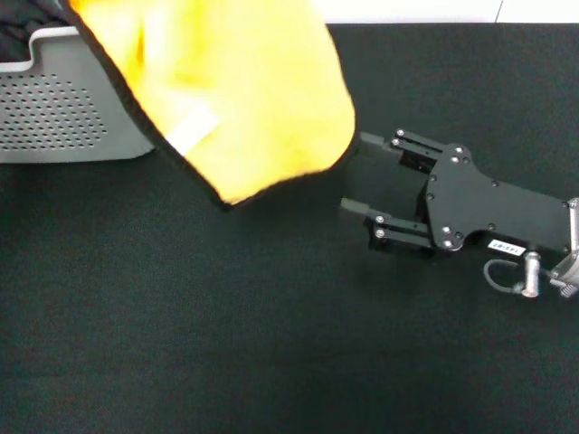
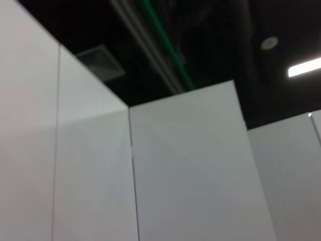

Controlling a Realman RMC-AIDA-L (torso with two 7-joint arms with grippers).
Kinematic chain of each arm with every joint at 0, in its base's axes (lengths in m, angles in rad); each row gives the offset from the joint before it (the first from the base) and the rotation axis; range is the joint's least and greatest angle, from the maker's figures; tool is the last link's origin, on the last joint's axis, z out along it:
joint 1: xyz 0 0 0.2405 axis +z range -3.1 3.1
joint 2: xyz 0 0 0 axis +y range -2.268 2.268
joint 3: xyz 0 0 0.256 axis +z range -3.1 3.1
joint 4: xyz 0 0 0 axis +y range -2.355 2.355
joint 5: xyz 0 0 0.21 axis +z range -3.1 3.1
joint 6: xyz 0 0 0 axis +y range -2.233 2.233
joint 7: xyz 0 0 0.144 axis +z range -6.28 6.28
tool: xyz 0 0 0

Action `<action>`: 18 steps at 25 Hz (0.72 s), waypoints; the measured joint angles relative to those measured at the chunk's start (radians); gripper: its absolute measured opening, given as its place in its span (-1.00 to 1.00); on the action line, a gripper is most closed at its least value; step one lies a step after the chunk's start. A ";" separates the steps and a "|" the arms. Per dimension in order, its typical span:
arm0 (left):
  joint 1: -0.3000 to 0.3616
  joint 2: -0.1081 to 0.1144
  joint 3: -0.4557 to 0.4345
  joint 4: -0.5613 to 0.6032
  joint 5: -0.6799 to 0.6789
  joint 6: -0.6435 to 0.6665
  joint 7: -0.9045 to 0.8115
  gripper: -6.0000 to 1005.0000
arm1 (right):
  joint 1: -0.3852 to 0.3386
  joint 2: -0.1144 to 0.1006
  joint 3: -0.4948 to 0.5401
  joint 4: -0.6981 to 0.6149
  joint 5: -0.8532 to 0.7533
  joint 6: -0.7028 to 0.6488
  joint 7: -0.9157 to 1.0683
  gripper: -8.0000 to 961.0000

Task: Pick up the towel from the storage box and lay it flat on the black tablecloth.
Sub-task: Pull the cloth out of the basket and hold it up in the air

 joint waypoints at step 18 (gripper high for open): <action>-0.085 0.000 0.125 -0.079 -0.207 -0.011 0.068 -0.96 | 0.110 0.000 -0.137 0.045 0.059 -0.026 0.075 0.39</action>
